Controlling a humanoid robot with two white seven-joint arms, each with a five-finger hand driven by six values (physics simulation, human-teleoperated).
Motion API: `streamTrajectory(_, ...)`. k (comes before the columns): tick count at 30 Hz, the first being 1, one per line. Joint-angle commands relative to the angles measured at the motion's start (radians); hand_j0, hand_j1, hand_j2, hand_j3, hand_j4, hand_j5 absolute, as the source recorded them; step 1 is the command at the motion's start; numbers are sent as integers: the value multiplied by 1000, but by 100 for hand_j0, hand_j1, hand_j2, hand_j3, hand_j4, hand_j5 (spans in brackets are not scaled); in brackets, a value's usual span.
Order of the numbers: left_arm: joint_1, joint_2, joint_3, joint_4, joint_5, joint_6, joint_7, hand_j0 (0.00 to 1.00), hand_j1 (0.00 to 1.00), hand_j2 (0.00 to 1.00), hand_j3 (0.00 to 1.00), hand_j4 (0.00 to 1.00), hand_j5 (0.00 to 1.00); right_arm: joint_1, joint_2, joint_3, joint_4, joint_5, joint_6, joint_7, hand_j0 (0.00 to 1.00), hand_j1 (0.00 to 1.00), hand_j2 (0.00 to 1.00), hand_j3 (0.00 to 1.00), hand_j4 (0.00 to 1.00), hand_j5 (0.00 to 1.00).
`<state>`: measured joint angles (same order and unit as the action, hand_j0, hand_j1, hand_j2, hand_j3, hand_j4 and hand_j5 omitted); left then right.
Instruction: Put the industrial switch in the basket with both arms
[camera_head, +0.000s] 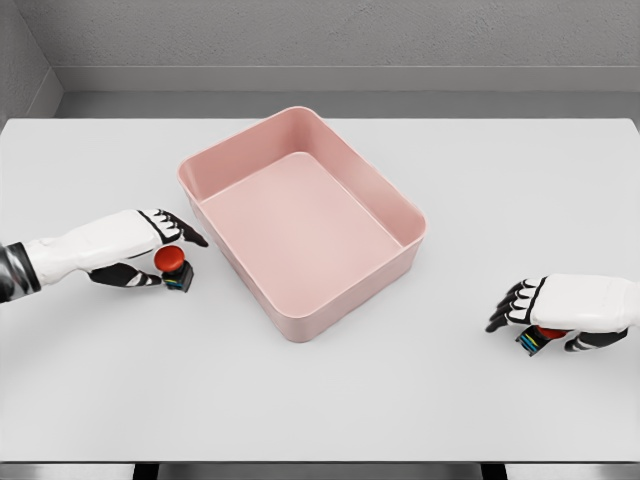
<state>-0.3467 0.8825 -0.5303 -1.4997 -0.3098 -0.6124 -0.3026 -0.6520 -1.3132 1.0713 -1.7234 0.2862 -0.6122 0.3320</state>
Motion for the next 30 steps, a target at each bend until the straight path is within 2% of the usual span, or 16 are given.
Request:
streamTrajectory(1, 0, 0, 0, -2, 5, 2, 0, 77, 77, 77, 77, 77, 77, 0, -3, -1, -1, -5, 1, 1, 78, 78, 78, 78, 78, 78)
streamTrajectory(2, 0, 0, 0, -2, 1, 2, 0, 76, 76, 76, 76, 76, 76, 0, -3, -1, -1, -5, 1, 1, 76, 76, 76, 76, 76, 76)
streamTrajectory(4, 0, 0, 0, -2, 0, 2, 0, 74, 74, 74, 74, 74, 74, 8, -3, -1, -10, -10, 1, 33, 76, 76, 76, 76, 76, 76)
streamTrajectory(7, 0, 0, 0, -2, 0, 2, 0, 73, 73, 73, 73, 73, 73, 8, -3, -1, -16, -10, 1, 33, 76, 76, 76, 76, 76, 76)
streamTrajectory(8, 0, 0, -2, -2, -2, 2, -1, 73, 73, 73, 73, 73, 73, 8, -3, -1, -18, -10, 1, 35, 72, 72, 72, 72, 72, 72)
streamTrajectory(15, 3, 0, -13, -2, 1, 2, -20, 60, 60, 60, 60, 60, 60, 8, -4, -4, -9, -5, 1, 35, 70, 70, 70, 70, 70, 70)
streamTrajectory(21, 0, 3, -11, -4, 8, 2, -21, 60, 60, 60, 60, 60, 60, 8, -4, -4, -4, -2, 1, 35, 72, 72, 72, 72, 72, 72)
streamTrajectory(23, -5, 7, -11, -13, 9, 2, -20, 61, 61, 61, 61, 61, 61, 8, -9, -5, -4, -2, 1, 35, 71, 71, 71, 71, 71, 71)
streamTrajectory(26, -8, 9, -11, -34, 14, 2, -20, 61, 61, 61, 61, 61, 61, 8, -11, -5, -7, -4, 1, 35, 60, 60, 60, 60, 60, 60)
streamTrajectory(30, -6, 12, -11, -63, 15, 2, -20, 60, 60, 60, 60, 60, 60, 8, -11, -5, -7, -5, 1, 36, 56, 56, 56, 56, 56, 56)
